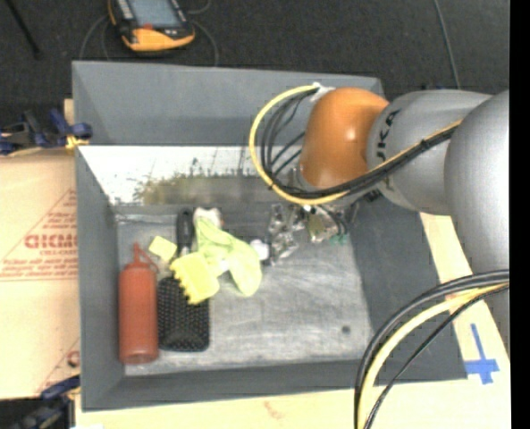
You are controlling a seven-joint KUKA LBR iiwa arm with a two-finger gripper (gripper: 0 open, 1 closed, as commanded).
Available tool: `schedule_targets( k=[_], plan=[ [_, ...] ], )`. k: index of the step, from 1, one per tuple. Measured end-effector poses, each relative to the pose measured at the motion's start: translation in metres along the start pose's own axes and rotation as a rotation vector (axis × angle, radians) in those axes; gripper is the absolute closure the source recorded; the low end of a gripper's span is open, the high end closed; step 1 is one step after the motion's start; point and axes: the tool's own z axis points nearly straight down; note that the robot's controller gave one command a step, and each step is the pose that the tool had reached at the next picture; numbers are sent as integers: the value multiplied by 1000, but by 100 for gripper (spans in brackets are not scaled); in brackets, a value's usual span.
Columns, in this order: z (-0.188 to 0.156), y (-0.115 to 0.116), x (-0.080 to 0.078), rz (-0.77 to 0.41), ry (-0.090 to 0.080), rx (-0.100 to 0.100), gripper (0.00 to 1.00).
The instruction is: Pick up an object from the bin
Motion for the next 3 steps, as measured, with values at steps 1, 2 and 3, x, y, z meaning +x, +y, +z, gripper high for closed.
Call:
schedule_targets(
  k=[1,2,3],
  plan=[
    [-33,-8,5,-4,3,-1,100],
    [-99,-3,12,-17,3,-1,100],
    [-153,-19,4,-215,-2,0,100]
  ],
)
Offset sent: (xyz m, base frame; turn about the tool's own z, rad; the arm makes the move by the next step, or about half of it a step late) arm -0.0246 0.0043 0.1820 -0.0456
